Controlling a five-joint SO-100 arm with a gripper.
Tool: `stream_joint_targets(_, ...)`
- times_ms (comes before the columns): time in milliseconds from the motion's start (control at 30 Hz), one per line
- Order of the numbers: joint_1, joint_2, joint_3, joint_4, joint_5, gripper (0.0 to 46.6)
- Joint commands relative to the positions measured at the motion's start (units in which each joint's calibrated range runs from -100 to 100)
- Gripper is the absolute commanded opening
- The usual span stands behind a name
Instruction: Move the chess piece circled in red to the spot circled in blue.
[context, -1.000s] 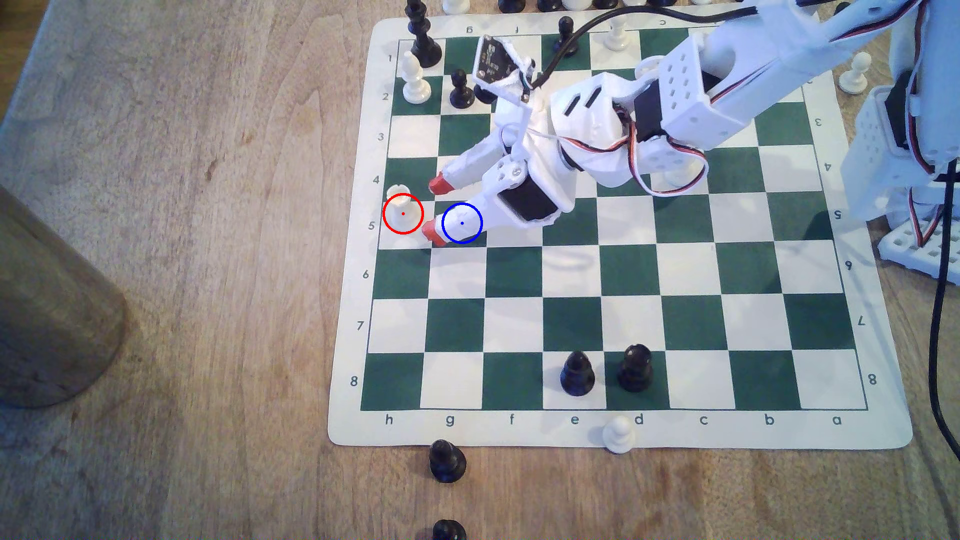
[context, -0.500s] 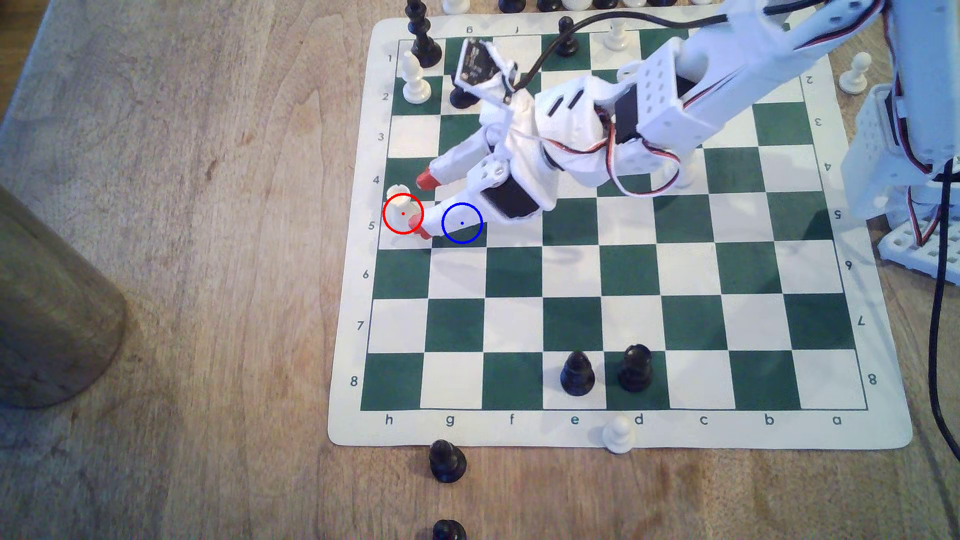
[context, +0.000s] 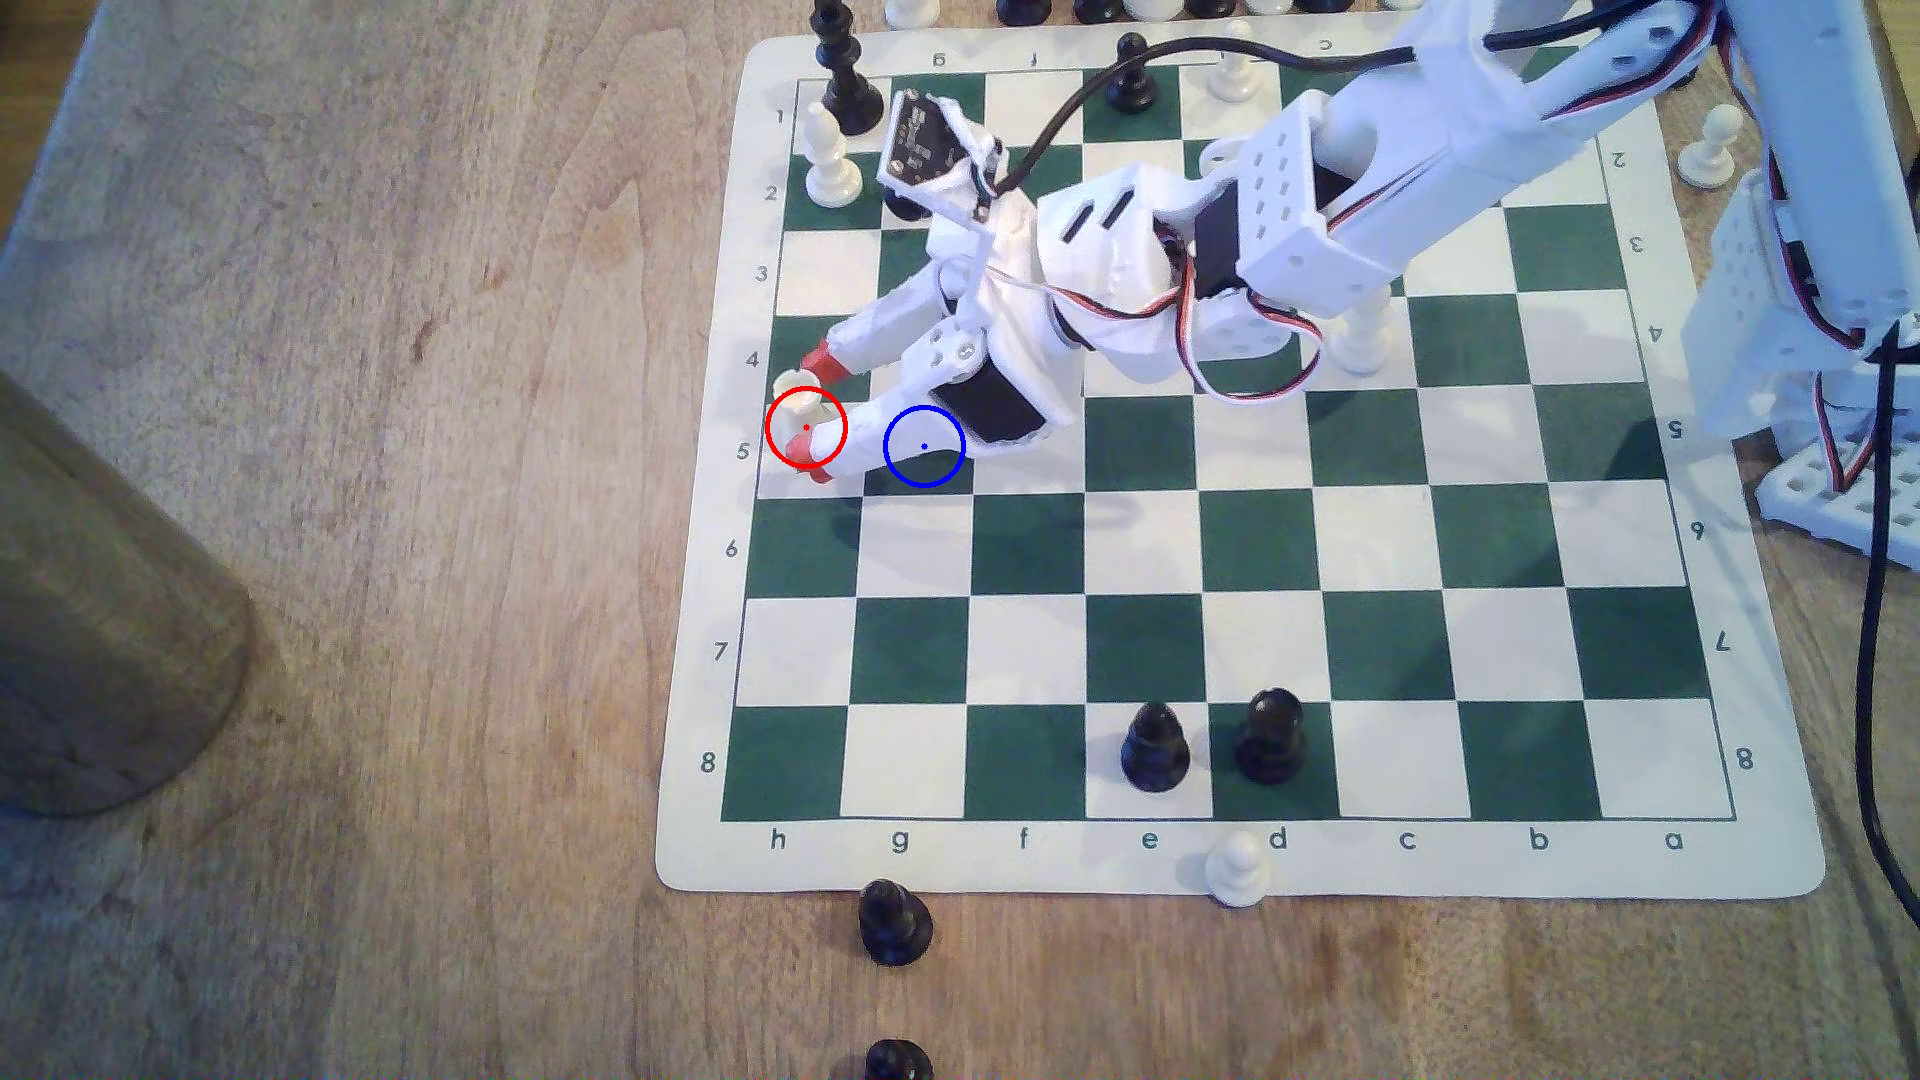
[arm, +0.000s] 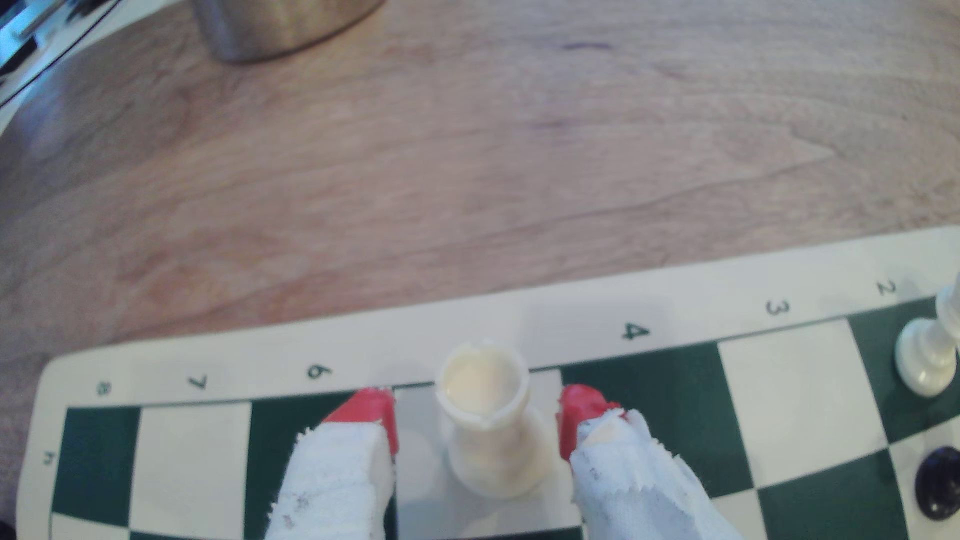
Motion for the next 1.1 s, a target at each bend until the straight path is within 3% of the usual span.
stream_joint_targets(0, 0.46, -1.78, -4.11, -0.87, 0.34, 16.3)
stream_joint_targets(567, 0.15, -2.12, -4.66, -0.79, 0.29, 11.3)
stream_joint_targets(900, 0.07, -1.78, -5.65, -1.28, 0.10, 12.8)
stream_joint_targets(1067, -0.09, -1.78, -5.56, -1.03, 0.20, 9.1)
